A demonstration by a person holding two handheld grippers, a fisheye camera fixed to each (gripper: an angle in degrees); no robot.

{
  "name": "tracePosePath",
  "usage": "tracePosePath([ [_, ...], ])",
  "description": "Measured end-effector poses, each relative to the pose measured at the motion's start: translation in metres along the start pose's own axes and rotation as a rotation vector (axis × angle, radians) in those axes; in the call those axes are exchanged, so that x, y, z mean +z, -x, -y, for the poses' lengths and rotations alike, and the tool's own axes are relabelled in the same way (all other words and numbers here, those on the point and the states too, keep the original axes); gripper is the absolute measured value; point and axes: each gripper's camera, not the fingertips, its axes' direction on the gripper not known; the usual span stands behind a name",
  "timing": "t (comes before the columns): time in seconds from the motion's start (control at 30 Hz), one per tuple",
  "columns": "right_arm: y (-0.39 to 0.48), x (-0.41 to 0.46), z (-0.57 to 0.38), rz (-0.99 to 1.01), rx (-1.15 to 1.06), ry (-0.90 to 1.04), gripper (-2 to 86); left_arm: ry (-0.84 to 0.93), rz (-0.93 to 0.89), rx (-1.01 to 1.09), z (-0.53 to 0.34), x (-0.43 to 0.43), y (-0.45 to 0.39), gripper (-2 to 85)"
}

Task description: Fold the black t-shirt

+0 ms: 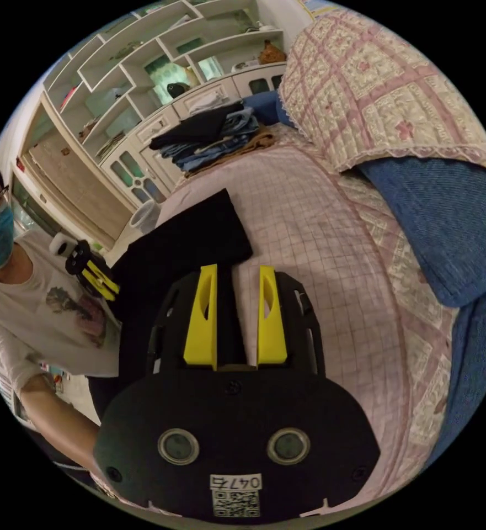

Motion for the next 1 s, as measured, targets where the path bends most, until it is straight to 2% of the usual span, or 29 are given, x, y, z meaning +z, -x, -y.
tracePosePath([
  [0.1, 0.043, -0.023, -0.011, -0.026, 0.069, -0.047, 4.5, -0.015, -0.107, 0.06, 0.001, 0.022, -0.012, -0.4],
  [0.23, 0.139, -0.028, -0.051, 0.025, 0.182, -0.088, 4.5, 0.003, -0.182, 0.034, -0.002, 0.053, -0.005, -0.7],
  [0.33, 0.203, -0.022, -0.1, -0.028, 0.317, -0.19, 4.6, -0.074, -0.202, -0.054, -0.011, 0.055, 0.028, 0.3],
  [0.47, 0.264, 0.0, -0.154, -0.153, 0.513, -0.179, 6.0, -0.162, -0.145, -0.19, -0.006, 0.052, 0.105, 3.2],
  [0.63, 0.294, 0.0, -0.189, -0.09, 0.607, -0.343, 6.1, -0.163, -0.247, -0.232, 0.071, 0.091, 0.19, 7.6],
  [0.77, 0.32, -0.007, -0.2, -0.096, 0.626, -0.359, 5.6, -0.143, -0.373, -0.307, 0.146, 0.165, 0.238, 9.7],
  [0.87, 0.337, -0.014, -0.209, -0.093, 0.652, -0.396, 4.8, -0.095, -0.302, -0.355, 0.183, 0.216, 0.256, 9.9],
  [1.0, 0.362, -0.017, -0.214, -0.05, 0.626, -0.425, 1.1, -0.038, -0.311, -0.408, 0.22, 0.281, 0.273, 10.3],
])
